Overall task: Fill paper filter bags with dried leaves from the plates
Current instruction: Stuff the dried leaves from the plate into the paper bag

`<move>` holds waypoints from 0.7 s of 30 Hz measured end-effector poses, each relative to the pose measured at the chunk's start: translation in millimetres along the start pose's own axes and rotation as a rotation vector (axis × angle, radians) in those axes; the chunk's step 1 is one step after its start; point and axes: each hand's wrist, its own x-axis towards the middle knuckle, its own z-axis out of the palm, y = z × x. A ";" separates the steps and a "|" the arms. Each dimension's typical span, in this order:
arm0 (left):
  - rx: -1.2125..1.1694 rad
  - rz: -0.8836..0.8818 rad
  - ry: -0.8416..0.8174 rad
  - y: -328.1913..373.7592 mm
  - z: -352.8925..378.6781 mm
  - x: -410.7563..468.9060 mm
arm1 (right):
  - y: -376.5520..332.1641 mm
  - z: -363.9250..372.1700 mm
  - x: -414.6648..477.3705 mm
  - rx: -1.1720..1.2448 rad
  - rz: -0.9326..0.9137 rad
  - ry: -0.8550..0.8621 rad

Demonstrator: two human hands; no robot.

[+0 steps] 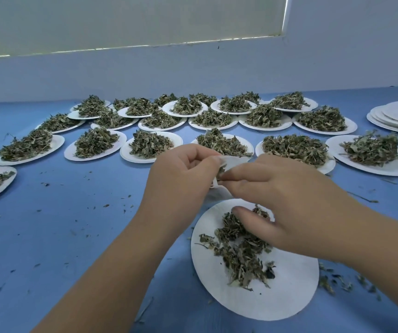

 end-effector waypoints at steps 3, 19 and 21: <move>-0.027 -0.018 -0.042 -0.5 3.0 -1.9 | -2.6 3.3 8.2 -0.001 -0.011 -0.046; 0.100 0.049 0.165 -2.1 -13.5 6.5 | -8.6 0.1 -31.8 0.268 0.232 -0.274; 0.127 0.055 0.164 -3.6 -12.3 6.2 | -15.4 3.0 -31.2 0.193 0.227 -0.318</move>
